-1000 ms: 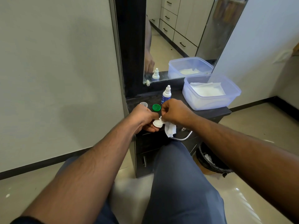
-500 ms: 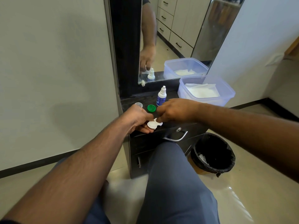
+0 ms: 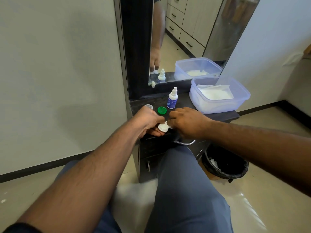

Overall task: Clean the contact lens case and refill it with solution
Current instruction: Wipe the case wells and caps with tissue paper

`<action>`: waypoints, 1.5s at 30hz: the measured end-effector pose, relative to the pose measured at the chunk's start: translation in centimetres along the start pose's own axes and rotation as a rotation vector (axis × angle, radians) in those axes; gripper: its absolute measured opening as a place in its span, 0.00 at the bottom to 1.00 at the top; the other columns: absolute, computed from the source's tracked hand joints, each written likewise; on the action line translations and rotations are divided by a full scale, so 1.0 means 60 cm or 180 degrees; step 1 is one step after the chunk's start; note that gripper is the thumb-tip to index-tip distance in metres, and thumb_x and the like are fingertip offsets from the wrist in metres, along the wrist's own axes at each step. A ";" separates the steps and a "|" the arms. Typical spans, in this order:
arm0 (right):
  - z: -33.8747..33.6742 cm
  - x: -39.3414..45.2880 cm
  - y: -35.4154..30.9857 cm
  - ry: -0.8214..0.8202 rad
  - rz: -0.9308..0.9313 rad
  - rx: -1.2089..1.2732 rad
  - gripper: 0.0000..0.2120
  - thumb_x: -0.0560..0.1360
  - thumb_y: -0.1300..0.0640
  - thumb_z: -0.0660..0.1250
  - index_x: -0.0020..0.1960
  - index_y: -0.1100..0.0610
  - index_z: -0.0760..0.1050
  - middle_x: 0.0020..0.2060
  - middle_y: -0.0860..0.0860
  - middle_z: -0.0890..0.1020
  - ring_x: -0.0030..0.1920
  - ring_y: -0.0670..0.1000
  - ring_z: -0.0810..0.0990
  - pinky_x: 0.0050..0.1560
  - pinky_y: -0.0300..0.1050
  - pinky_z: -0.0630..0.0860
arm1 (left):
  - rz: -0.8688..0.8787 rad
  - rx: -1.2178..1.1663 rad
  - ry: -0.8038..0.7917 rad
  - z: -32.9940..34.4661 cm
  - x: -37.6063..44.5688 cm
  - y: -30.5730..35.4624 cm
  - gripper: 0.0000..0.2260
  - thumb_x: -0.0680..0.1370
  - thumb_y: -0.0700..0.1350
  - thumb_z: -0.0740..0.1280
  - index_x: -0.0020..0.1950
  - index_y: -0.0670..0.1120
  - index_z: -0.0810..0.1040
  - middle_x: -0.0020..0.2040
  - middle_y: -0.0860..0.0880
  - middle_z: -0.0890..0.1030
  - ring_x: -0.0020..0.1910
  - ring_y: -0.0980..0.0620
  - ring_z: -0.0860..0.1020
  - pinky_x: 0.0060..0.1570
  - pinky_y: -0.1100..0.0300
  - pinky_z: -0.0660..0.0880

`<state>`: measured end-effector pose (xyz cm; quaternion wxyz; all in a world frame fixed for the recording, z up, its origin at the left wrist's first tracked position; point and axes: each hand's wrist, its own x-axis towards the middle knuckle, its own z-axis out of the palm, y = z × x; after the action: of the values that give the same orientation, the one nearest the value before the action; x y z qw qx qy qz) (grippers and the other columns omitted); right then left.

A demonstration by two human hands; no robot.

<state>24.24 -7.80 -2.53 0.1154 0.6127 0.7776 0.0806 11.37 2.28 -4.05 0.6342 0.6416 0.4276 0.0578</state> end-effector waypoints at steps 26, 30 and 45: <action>-0.029 -0.057 0.021 0.0610 0.1697 0.2135 0.15 0.73 0.62 0.71 0.59 0.52 0.78 0.51 0.43 0.79 0.51 0.45 0.77 0.53 0.40 0.73 | 0.0240 -0.0145 -0.0043 -0.017 -0.010 -0.012 0.03 0.73 0.36 0.71 0.46 0.37 0.81 0.48 0.37 0.82 0.41 0.43 0.83 0.28 0.61 0.79; -0.027 -0.052 0.019 0.0549 0.1826 0.2313 0.09 0.73 0.62 0.69 0.52 0.54 0.80 0.47 0.48 0.82 0.48 0.49 0.79 0.50 0.41 0.73 | 0.0280 -0.0264 -0.0178 -0.023 -0.008 -0.017 0.04 0.73 0.36 0.71 0.45 0.36 0.81 0.43 0.38 0.82 0.37 0.47 0.82 0.30 0.59 0.80; -0.014 -0.004 -0.019 0.0772 0.1302 0.2722 0.08 0.75 0.60 0.68 0.53 0.57 0.82 0.46 0.46 0.81 0.47 0.44 0.78 0.49 0.33 0.72 | 0.0415 -0.0103 -0.0201 -0.031 -0.011 -0.019 0.01 0.72 0.35 0.72 0.40 0.39 0.82 0.40 0.42 0.84 0.35 0.52 0.82 0.30 0.62 0.77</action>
<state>22.99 -8.29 -2.04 -0.2562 0.7316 0.6127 -0.1541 9.25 3.07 -4.38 0.6525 0.6593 0.3637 0.0856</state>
